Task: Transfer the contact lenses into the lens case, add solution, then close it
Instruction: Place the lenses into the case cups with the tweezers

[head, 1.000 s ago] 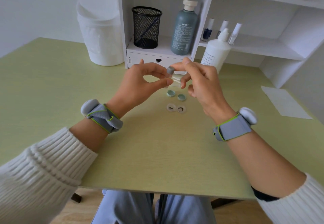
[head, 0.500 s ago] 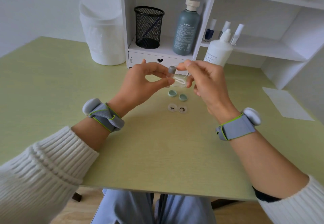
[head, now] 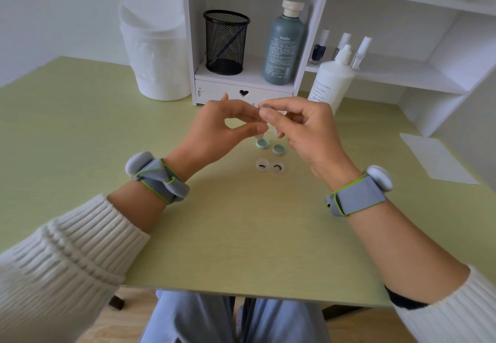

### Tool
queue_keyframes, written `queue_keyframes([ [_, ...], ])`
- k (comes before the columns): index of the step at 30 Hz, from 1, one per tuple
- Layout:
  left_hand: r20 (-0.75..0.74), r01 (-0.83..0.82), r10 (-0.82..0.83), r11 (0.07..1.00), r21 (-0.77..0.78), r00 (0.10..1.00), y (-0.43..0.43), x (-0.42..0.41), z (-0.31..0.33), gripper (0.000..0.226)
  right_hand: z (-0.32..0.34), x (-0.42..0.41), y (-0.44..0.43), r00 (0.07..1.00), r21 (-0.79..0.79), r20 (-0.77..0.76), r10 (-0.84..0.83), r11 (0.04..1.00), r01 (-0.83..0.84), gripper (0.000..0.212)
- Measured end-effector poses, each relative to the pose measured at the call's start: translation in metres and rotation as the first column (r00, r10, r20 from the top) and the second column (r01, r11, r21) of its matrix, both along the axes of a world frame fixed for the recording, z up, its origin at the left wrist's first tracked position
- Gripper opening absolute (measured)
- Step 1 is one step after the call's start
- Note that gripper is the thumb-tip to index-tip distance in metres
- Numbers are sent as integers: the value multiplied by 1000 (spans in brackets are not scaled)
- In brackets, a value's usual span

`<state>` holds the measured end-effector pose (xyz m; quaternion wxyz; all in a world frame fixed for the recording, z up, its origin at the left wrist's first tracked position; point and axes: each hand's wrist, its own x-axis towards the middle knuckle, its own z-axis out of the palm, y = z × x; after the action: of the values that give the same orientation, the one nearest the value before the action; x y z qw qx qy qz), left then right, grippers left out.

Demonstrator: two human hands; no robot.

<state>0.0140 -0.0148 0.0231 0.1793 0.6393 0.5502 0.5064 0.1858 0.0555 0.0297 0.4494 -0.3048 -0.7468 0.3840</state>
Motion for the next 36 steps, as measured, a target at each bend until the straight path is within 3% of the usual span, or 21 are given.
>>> queue_keyframes([
  [11,-31,-36,35,999,-15,999,1,3,-4,16,-2,-4,-1,997,43,35,-66,997,64,12],
  [15,25,-65,66,997,-43,998,3,0,-5,18,-2,1,2,996,0,76,-51,999,51,12],
  [21,124,-201,209,977,-76,970,19,-17,-8,14,0,9,13,985,-36,27,-170,985,171,17],
  [26,3,-332,334,938,-104,943,41,-24,-13,10,-1,11,15,982,-21,22,-190,982,190,16],
  [30,-58,-401,396,910,-106,916,59,-22,-14,21,-1,13,15,978,-3,10,-208,978,208,14],
  [36,-93,-451,445,890,-65,891,76,-16,-18,21,2,16,15,971,-8,-27,-238,971,238,13],
])
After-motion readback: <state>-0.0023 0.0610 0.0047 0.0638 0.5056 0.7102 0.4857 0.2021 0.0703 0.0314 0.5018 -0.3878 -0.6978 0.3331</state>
